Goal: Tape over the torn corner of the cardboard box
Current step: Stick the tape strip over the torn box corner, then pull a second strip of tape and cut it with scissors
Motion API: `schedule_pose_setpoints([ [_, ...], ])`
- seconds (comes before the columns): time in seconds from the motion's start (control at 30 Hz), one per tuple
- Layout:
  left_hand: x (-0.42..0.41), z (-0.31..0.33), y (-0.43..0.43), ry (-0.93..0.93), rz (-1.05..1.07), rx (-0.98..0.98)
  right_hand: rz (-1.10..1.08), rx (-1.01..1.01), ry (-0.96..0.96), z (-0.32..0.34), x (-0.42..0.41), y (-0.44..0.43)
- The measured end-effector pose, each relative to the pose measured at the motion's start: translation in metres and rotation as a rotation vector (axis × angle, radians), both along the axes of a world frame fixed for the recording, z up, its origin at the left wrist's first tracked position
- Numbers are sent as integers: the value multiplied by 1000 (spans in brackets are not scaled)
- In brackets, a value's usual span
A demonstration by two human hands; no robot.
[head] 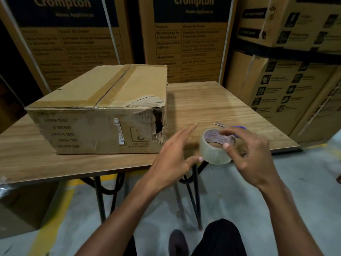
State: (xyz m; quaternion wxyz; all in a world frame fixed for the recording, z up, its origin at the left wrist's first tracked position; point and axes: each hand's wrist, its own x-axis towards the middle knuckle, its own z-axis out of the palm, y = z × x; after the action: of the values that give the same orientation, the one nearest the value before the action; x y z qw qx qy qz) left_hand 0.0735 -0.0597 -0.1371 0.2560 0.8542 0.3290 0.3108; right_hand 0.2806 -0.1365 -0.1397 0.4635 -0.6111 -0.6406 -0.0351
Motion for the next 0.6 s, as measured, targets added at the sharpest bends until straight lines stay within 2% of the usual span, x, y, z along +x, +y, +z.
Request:
schedule_pose_setpoints([
  [0.13,10,-14,19,77,-118,111,28,-6,-88,-7,1,0],
  [0.33,7,-38,17,17,-146,232,30,15,-115,-13,0,5],
  [0.47,4,-37,17,-15,-127,241,34,25,-89,-16,0,6],
  [0.6,7,-40,10,-114,-87,170,37,32,-77,-18,0,6],
])
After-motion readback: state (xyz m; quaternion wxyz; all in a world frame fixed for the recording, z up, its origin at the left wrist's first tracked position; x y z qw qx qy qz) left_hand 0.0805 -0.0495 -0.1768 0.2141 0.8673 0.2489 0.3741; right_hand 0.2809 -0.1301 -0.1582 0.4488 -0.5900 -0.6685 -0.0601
